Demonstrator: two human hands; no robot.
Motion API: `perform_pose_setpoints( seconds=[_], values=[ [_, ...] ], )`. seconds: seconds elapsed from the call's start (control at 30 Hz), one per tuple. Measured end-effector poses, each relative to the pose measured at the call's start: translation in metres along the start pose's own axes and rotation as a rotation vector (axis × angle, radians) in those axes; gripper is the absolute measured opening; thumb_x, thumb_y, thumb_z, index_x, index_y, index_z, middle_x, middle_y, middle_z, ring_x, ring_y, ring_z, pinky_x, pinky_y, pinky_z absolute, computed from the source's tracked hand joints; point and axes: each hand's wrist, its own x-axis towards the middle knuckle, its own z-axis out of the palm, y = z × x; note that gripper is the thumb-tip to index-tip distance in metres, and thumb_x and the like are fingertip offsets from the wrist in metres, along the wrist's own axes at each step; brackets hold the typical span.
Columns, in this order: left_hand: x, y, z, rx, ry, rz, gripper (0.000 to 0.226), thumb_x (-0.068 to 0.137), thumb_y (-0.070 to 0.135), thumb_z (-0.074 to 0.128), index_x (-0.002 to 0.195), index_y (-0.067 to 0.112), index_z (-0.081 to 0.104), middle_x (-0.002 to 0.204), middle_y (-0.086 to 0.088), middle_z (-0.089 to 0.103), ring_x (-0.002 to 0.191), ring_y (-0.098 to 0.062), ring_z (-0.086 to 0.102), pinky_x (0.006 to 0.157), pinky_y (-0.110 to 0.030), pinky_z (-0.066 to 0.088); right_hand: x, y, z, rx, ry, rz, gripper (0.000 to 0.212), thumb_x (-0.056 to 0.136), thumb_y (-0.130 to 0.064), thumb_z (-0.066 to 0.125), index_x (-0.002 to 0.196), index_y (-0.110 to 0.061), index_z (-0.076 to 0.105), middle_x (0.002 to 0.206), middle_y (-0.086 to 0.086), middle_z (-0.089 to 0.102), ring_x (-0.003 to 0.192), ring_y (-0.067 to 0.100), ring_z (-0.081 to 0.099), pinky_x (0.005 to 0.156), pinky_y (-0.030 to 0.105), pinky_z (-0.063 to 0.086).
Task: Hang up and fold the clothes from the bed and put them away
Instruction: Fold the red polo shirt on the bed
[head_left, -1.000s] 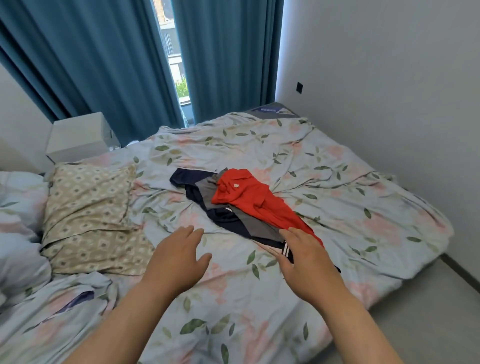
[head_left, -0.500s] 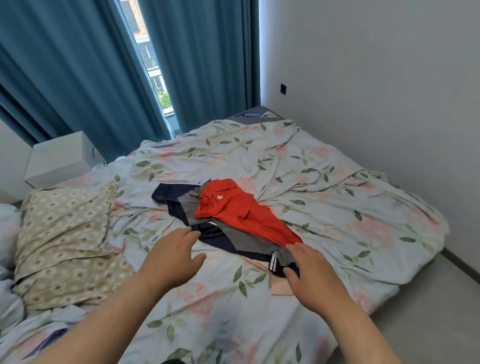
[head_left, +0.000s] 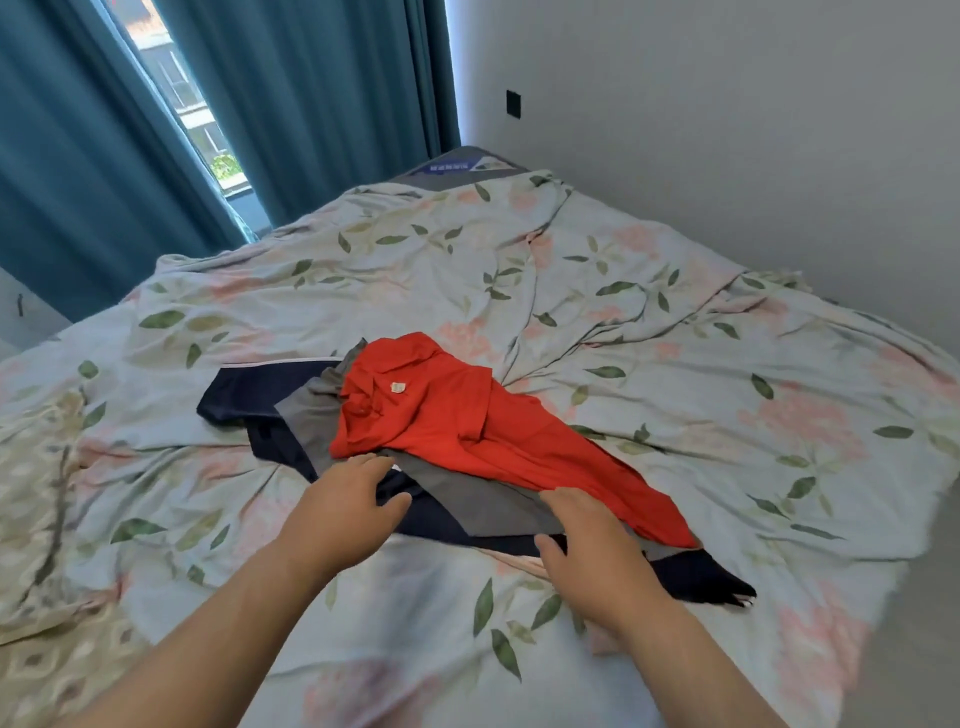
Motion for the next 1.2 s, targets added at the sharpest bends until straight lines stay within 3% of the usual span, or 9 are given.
perform_pose_setpoints(
  seconds=[0.27,0.4,0.57,0.73,0.83,0.97,1.03,1.1,1.2],
  values=[
    [0.116,-0.115,0.102,-0.122,0.014,0.038,0.028,0.088,0.034,0.059,0.110,0.016,0.061,0.109,0.003,0.058,0.110,-0.023,0.054,0.091,-0.039,0.045,0.132,0.013,0.106,-0.156,0.033,-0.014,0.050,0.094,-0.017,0.062,0.142,-0.012,0.051,0.150,0.008,0.045,0.140,0.023,0.038,0.114,0.024,0.022],
    [0.147,-0.142,0.127,-0.085,0.145,0.023,0.057,0.090,0.034,0.065,0.138,0.008,0.050,0.145,-0.017,0.045,0.137,-0.032,0.037,0.110,-0.043,0.033,0.164,0.024,0.128,-0.226,0.108,-0.026,0.050,0.094,-0.017,0.060,0.143,-0.013,0.050,0.151,0.010,0.044,0.140,0.027,0.038,0.115,0.029,0.024],
    [0.188,-0.161,0.145,-0.086,0.132,0.024,0.075,0.093,0.052,0.053,0.155,0.019,0.027,0.164,-0.013,0.017,0.151,-0.031,0.014,0.121,-0.047,0.021,0.184,0.040,0.158,-0.300,0.034,0.028,0.052,0.102,-0.032,0.048,0.151,-0.018,0.037,0.146,0.004,0.048,0.133,0.026,0.045,0.109,0.039,0.036],
    [0.226,-0.161,0.152,-0.263,0.025,-0.096,0.076,0.092,0.052,0.053,0.155,0.019,0.027,0.161,-0.014,0.025,0.149,-0.030,0.020,0.119,-0.045,0.024,0.189,0.043,0.175,-0.380,0.104,0.063,0.041,0.101,-0.037,0.049,0.139,-0.020,0.049,0.117,0.002,0.060,0.111,0.027,0.055,0.091,0.038,0.044],
    [0.236,-0.156,0.161,-0.170,0.005,-0.098,0.087,0.086,0.054,0.062,0.156,0.024,0.019,0.149,-0.017,0.039,0.135,-0.038,0.041,0.109,-0.045,0.037,0.193,0.050,0.171,-0.321,0.128,0.056,0.039,0.099,-0.034,0.054,0.134,-0.019,0.055,0.120,0.005,0.059,0.114,0.028,0.053,0.097,0.040,0.043],
    [0.246,-0.158,0.167,-0.262,0.224,-0.150,0.111,0.081,0.052,0.071,0.158,0.024,-0.004,0.138,-0.019,0.055,0.119,-0.038,0.057,0.091,-0.043,0.047,0.207,0.064,0.168,-0.149,0.253,0.008,0.063,0.097,-0.039,0.059,0.152,-0.019,0.036,0.142,0.004,0.044,0.126,0.024,0.049,0.102,0.037,0.043],
    [0.251,-0.167,0.168,-0.339,0.278,-0.224,0.113,0.076,0.058,0.073,0.158,0.020,0.004,0.139,-0.018,0.055,0.121,-0.038,0.056,0.093,-0.043,0.047,0.225,0.064,0.167,-0.078,0.284,-0.013,0.078,0.094,-0.045,0.062,0.158,-0.024,0.023,0.149,0.000,0.038,0.130,0.020,0.046,0.103,0.036,0.042],
    [0.254,-0.175,0.171,-0.316,0.304,-0.229,0.099,0.073,0.068,0.068,0.151,0.021,0.029,0.135,-0.010,0.059,0.120,-0.033,0.058,0.090,-0.042,0.047,0.245,0.063,0.169,-0.026,0.289,-0.010,0.083,0.091,-0.053,0.062,0.158,-0.033,0.017,0.142,-0.004,0.042,0.123,0.017,0.050,0.099,0.034,0.043],
    [0.251,-0.182,0.183,-0.142,0.416,-0.212,0.082,0.071,0.076,0.062,0.136,0.026,0.054,0.116,-0.011,0.058,0.111,-0.034,0.055,0.092,-0.046,0.046,0.262,0.067,0.179,-0.141,0.236,0.001,0.063,0.093,-0.061,0.052,0.150,-0.041,0.036,0.118,-0.007,0.053,0.107,0.020,0.059,0.089,0.035,0.047]
  ],
)
